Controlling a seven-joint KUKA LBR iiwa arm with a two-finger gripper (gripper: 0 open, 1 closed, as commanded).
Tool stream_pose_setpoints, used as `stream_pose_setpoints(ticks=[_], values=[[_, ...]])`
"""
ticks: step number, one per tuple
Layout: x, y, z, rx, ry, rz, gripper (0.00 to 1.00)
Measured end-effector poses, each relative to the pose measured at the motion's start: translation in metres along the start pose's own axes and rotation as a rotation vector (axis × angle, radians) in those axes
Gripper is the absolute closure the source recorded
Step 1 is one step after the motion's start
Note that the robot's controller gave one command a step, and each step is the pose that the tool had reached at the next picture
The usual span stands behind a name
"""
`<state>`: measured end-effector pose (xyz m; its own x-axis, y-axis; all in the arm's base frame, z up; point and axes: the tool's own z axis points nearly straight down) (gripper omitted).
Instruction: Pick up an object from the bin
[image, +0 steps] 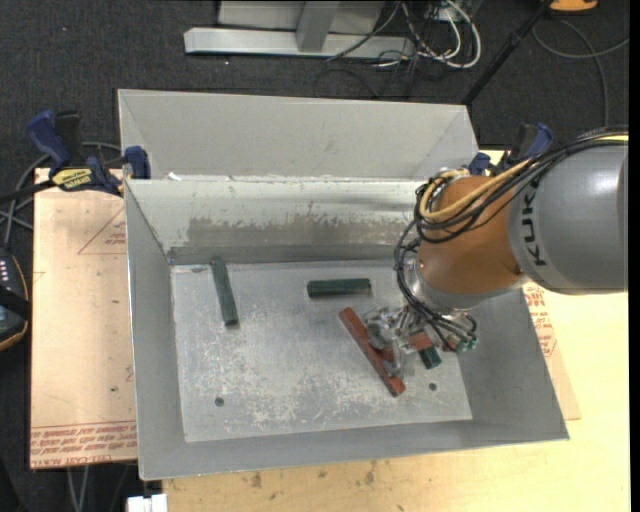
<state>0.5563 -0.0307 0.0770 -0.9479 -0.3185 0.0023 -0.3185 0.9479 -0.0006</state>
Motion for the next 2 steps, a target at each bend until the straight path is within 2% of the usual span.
stream_pose_setpoints(ticks=[1, 2], values=[[0.030, 0.015, -0.095, 0.002, -0.011, -0.002, 1.00], [-0.002, 0.023, -0.149, 0.002, -0.013, -0.014, 1.00]])
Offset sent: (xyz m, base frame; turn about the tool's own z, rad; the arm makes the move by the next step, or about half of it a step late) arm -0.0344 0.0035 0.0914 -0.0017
